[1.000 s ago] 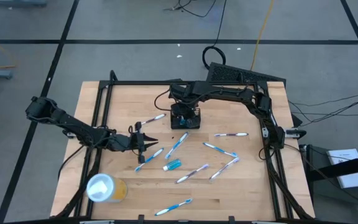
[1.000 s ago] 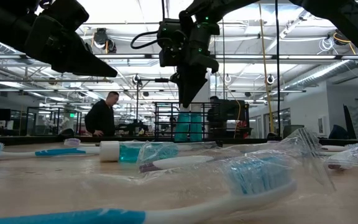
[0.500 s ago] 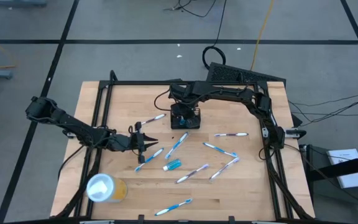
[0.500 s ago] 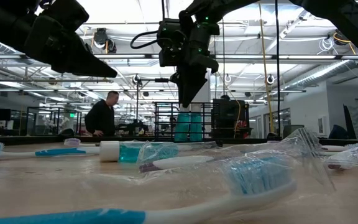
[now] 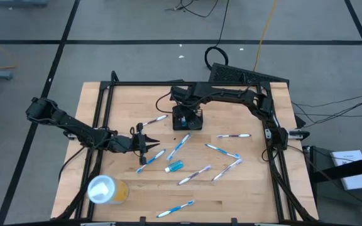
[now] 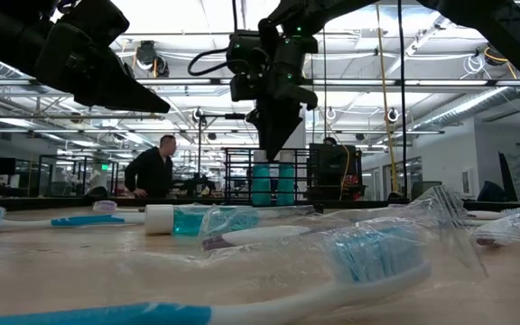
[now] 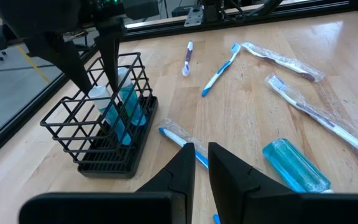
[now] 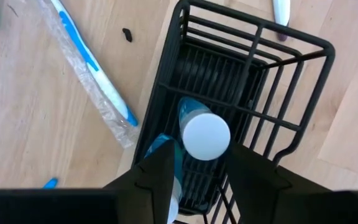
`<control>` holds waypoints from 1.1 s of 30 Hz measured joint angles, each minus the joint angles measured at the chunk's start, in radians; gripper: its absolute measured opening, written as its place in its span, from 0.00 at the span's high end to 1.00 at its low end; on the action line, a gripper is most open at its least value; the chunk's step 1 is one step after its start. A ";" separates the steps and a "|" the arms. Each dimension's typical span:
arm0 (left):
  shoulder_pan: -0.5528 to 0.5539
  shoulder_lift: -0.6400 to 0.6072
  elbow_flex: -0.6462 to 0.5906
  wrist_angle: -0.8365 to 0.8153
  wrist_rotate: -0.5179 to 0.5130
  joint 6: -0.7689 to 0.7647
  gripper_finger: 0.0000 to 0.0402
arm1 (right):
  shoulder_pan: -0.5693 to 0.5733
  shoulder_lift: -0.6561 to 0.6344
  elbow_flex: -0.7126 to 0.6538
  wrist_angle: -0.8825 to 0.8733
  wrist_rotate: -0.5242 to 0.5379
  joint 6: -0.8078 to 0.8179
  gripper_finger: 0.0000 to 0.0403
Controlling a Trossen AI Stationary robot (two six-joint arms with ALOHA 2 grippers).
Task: Pick & Place toothbrushing station
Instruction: Put the blue mouthwash bottle into the black organizer
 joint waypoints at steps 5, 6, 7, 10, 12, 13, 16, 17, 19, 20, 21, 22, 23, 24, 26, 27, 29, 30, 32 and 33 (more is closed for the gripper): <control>0.000 0.000 0.000 0.000 0.000 0.000 0.87 | 0.000 -0.001 0.000 0.000 0.000 0.000 0.66; 0.000 0.000 0.000 0.000 0.000 0.000 0.87 | 0.000 -0.001 0.000 0.001 0.001 0.000 0.66; 0.000 0.000 0.000 0.000 0.000 0.000 0.87 | 0.000 -0.001 0.000 0.001 0.003 0.000 0.66; 0.000 0.000 0.000 0.000 0.000 0.000 0.87 | 0.001 -0.001 0.000 0.001 0.006 0.000 0.66; 0.000 0.000 0.000 0.000 0.000 0.000 0.87 | 0.001 -0.002 0.000 0.002 0.025 0.000 0.66; 0.000 0.000 0.000 0.000 0.000 0.000 0.87 | 0.002 -0.002 0.001 0.003 0.033 -0.001 0.66; 0.000 0.000 0.000 0.000 0.000 0.000 0.87 | 0.002 -0.003 0.002 0.002 0.055 -0.002 0.66; 0.000 0.000 0.000 0.000 0.000 0.000 0.87 | 0.002 -0.003 0.002 0.001 0.055 -0.002 0.66; 0.000 0.000 0.000 0.000 0.001 0.000 0.87 | 0.002 -0.012 0.003 -0.011 0.058 -0.001 0.66; 0.000 0.000 0.000 0.000 0.001 0.000 0.87 | 0.002 -0.018 0.003 -0.014 0.065 -0.001 0.66; 0.000 0.000 0.000 0.000 0.001 0.000 0.87 | 0.004 -0.023 0.005 -0.015 0.078 -0.001 0.66; 0.000 0.000 0.000 0.000 0.001 0.000 0.87 | 0.006 -0.028 0.006 -0.017 0.084 -0.001 0.66; 0.000 0.000 0.000 0.000 0.001 0.000 0.87 | 0.006 -0.037 0.006 -0.021 0.083 0.000 0.66; 0.000 0.000 0.000 0.001 0.001 0.000 0.87 | 0.006 -0.046 0.006 -0.026 0.084 0.003 0.66; 0.000 0.000 0.000 0.001 0.002 0.000 0.87 | 0.010 -0.054 0.009 -0.029 0.086 0.010 0.66; 0.000 0.000 0.000 0.001 0.002 0.002 0.87 | 0.013 -0.055 0.020 -0.036 0.099 0.015 0.66; 0.000 0.000 -0.001 0.003 0.002 0.003 0.87 | 0.026 -0.061 0.043 -0.061 0.134 0.024 0.66; 0.002 0.000 -0.001 0.004 0.003 0.003 0.87 | 0.036 -0.070 0.050 -0.071 0.152 0.027 0.66; 0.004 0.000 -0.001 0.003 0.004 0.003 0.87 | 0.069 -0.093 0.076 -0.081 0.195 0.033 0.66; 0.006 0.000 -0.001 0.002 0.004 0.003 0.87 | 0.090 -0.109 0.092 -0.084 0.211 0.041 0.66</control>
